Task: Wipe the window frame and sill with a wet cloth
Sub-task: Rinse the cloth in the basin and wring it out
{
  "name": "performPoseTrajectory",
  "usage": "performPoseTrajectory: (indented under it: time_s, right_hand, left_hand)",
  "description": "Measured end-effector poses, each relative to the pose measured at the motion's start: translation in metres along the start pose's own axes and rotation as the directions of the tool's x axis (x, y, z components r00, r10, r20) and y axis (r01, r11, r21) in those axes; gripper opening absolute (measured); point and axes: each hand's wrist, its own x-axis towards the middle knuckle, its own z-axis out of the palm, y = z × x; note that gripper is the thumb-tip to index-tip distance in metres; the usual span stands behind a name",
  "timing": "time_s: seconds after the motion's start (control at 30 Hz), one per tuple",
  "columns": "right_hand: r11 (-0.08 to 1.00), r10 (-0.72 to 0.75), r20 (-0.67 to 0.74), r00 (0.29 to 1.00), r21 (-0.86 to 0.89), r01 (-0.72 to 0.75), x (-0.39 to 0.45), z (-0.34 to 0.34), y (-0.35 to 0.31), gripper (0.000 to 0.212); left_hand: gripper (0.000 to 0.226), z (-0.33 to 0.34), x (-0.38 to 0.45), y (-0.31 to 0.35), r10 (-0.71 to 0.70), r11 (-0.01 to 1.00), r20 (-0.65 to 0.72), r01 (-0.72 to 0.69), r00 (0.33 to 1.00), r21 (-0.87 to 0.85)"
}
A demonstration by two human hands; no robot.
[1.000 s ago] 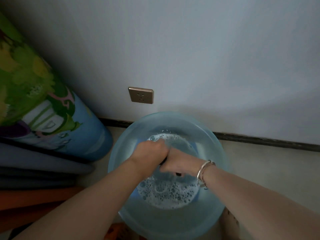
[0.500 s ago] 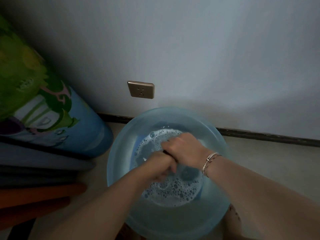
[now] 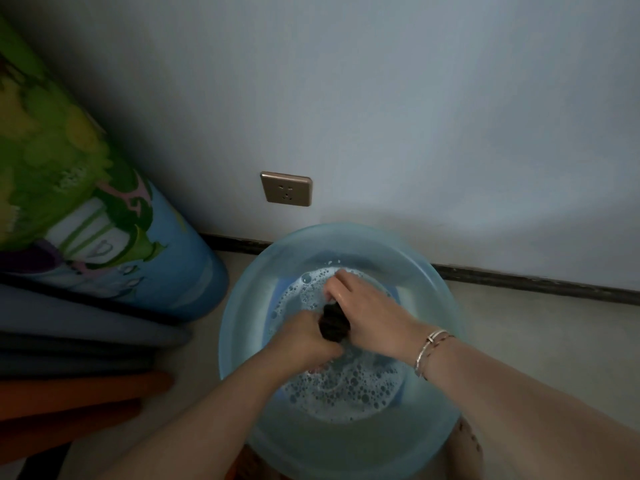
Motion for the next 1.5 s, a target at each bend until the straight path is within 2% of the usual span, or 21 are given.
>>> performPoseTrajectory:
  time_s: [0.1,0.27,0.33,0.37,0.43,0.5,0.6,0.67,0.8,0.83,0.9,0.97,1.03,1.1,1.13,1.2,1.27,1.33,1.4,1.43,1.5]
  right_hand:
    - [0.962,0.191,-0.016,0.982,0.204,-0.183,-0.006,-0.001,-0.007,0.053]
    - [0.849,0.528,-0.104,0.843,0.048,-0.526,-0.013,-0.005,-0.014,0.046]
    - [0.805,0.578,-0.007,0.816,0.171,-0.568,-0.011,-0.006,-0.018,0.033]
    - [0.752,0.596,0.068,0.800,0.302,-0.586,-0.009,-0.007,-0.020,0.028]
    - [0.548,0.612,0.208,0.763,0.585,-0.598,-0.006,-0.010,-0.024,0.027]
    - [0.296,0.575,0.259,0.776,0.819,-0.493,-0.003,-0.009,-0.025,0.048]
    - [0.056,0.511,0.274,0.815,0.935,-0.350,-0.004,-0.004,-0.024,0.059]
    - [0.001,0.499,0.301,0.813,0.938,-0.347,-0.006,-0.007,-0.023,0.045]
    - [0.103,0.528,0.319,0.787,0.896,-0.432,-0.013,-0.015,-0.011,0.026]
    - [0.069,0.507,0.346,0.789,0.897,-0.437,-0.014,-0.017,-0.006,0.024]
    - [-0.174,0.437,0.471,0.766,0.880,-0.442,-0.015,-0.022,0.003,0.029]
    - [-0.398,0.306,0.628,0.716,0.767,-0.503,-0.014,-0.027,0.009,0.045]
    - [-0.450,0.095,0.714,0.693,0.652,-0.610,-0.011,-0.031,0.010,0.067]
    - [-0.339,-0.068,0.724,0.686,0.630,-0.699,-0.008,-0.035,0.004,0.084]
    - [-0.268,-0.092,0.727,0.680,0.640,-0.720,-0.005,-0.036,0.001,0.081]
    - [-0.189,-0.105,0.743,0.661,0.638,-0.747,0.002,-0.037,-0.005,0.063]
    - [-0.106,-0.162,0.762,0.627,0.618,-0.779,0.012,-0.033,-0.008,0.035]
    - [0.142,-0.105,0.822,0.560,0.570,-0.809,0.023,-0.027,-0.011,0.011]
    - [0.476,0.094,0.861,0.500,0.402,-0.782,0.033,-0.024,-0.020,0.026]
    - [0.628,0.211,0.821,0.530,0.301,-0.717,0.036,-0.023,-0.024,0.029]
    - [0.847,0.359,0.635,0.685,0.087,-0.525,0.041,-0.020,-0.037,0.023]
  left_hand:
    - [0.011,-0.004,-0.002,-0.003,0.116,0.993,-0.108,-0.112,0.987,0.044]
    - [0.027,-0.001,-0.004,0.000,0.169,0.979,-0.261,-0.192,0.950,-0.065]
    - [0.030,0.000,-0.004,0.001,0.189,0.972,-0.257,-0.218,0.948,-0.090]
    - [0.033,-0.001,-0.004,0.002,0.199,0.962,-0.254,-0.238,0.946,-0.134]
    - [0.040,-0.003,-0.005,0.006,0.183,0.929,-0.242,-0.248,0.953,-0.274]
    - [0.040,-0.003,-0.005,0.009,0.155,0.902,-0.238,-0.236,0.959,-0.363]
    - [0.050,-0.004,-0.005,0.009,0.149,0.907,-0.266,-0.239,0.953,-0.348]
    - [0.053,-0.004,-0.003,0.008,0.178,0.928,-0.330,-0.270,0.927,-0.257]
    - [0.050,-0.008,0.001,0.005,0.257,0.950,-0.413,-0.306,0.874,-0.056]
    - [0.046,-0.009,0.004,0.002,0.310,0.945,-0.415,-0.324,0.856,0.039]
    - [0.031,-0.014,0.005,-0.001,0.489,0.870,-0.368,-0.409,0.791,0.276]
    - [0.027,-0.024,0.004,-0.001,0.666,0.706,-0.226,-0.504,0.711,0.498]
    - [0.035,-0.033,0.001,0.002,0.761,0.516,-0.067,-0.539,0.645,0.666]
    - [0.040,-0.042,-0.001,0.006,0.785,0.402,0.053,-0.572,0.618,0.715]
    - [0.042,-0.046,0.000,0.008,0.773,0.379,0.100,-0.582,0.626,0.720]
    - [0.044,-0.052,0.000,0.009,0.715,0.402,0.142,-0.569,0.684,0.717]
    - [0.032,-0.052,-0.003,0.014,0.636,0.428,0.128,-0.486,0.761,0.762]
    - [0.019,-0.047,-0.003,0.023,0.521,0.334,0.119,-0.330,0.845,0.883]
    - [0.018,-0.036,-0.001,0.031,0.384,0.237,0.106,-0.208,0.917,0.949]
    - [0.019,-0.031,0.001,0.033,0.313,0.218,0.086,-0.160,0.946,0.963]
    - [0.021,-0.026,0.003,0.033,0.231,0.243,0.008,-0.066,0.973,0.968]
